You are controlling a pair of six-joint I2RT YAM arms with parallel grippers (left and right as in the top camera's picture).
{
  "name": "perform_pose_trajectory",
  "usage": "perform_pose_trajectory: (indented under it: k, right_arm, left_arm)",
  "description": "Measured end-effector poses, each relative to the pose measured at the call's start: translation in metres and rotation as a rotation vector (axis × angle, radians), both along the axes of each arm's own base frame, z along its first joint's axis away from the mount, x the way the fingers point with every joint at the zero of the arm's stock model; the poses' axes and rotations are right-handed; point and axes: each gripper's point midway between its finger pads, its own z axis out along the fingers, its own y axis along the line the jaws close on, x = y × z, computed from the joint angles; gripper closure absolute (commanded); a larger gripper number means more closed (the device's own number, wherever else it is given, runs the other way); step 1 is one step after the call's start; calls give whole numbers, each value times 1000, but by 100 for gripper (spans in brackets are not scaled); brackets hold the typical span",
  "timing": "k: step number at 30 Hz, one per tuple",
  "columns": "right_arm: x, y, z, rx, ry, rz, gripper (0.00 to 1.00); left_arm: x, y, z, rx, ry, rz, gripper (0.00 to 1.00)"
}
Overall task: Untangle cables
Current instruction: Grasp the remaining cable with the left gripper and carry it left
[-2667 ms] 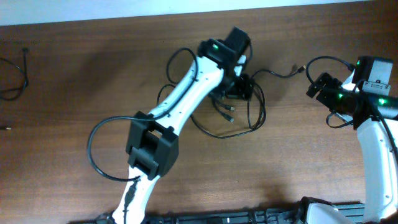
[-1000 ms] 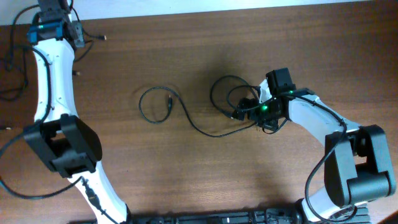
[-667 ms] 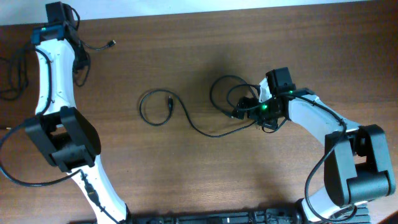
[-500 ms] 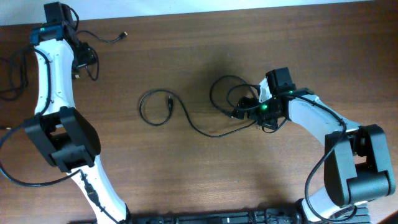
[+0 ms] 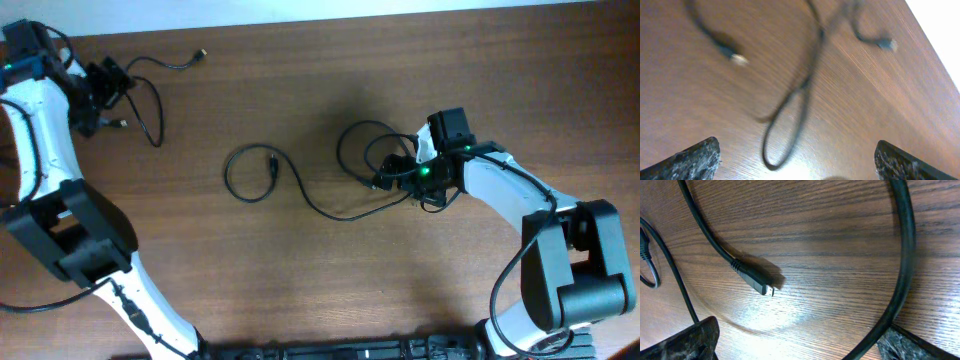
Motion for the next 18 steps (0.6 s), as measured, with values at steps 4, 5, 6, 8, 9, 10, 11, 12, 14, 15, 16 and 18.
perform_pose_trajectory:
  k: [4,5,6,8,9,10,11,12,14,15,16,18]
  right_arm:
    - [2,0,0,1,-11,0,1]
    - [3,0,1,2,-14,0,1]
    - [3,0,1,2,-13,1,1]
    - [4,-3,7,-3,-7,-7,1]
    - [6,-7,17,-4,-10,-20,1]
    - [10,-14,31,-2,-24,-44,1]
    - [15,-30,50,-5,-50,-88,1]
    - [22,-49,75,-7,-102,-145,1]
    - [17,-83,103,-14,-121,-242,1]
    - [3,-102,114,-22,-108,-300,1]
    - [-11,-126,130,-42,-126,-367,1]
    - [-36,-146,160,-75,-200,-408,1]
  left_arm:
    - [-3,-100,2,-108,12,-300,1]
    - [-4,-135,3,-130,15,-382,1]
    - [-6,-159,4,-138,15,-437,1]
    - [-15,-218,4,-156,28,-567,1]
    - [-20,-241,5,-160,32,-616,1]
    - [-25,-259,5,-163,38,-655,1]
    - [-35,-278,4,-169,63,-694,1]
    - [-45,-290,3,-175,89,-718,1]
    - [-73,-323,-1,-170,154,-819,1]
    - [-88,-331,-5,-134,200,-863,0]
    - [-104,-338,-9,-88,253,-904,4]
    - [-123,-343,-14,14,315,-965,7]
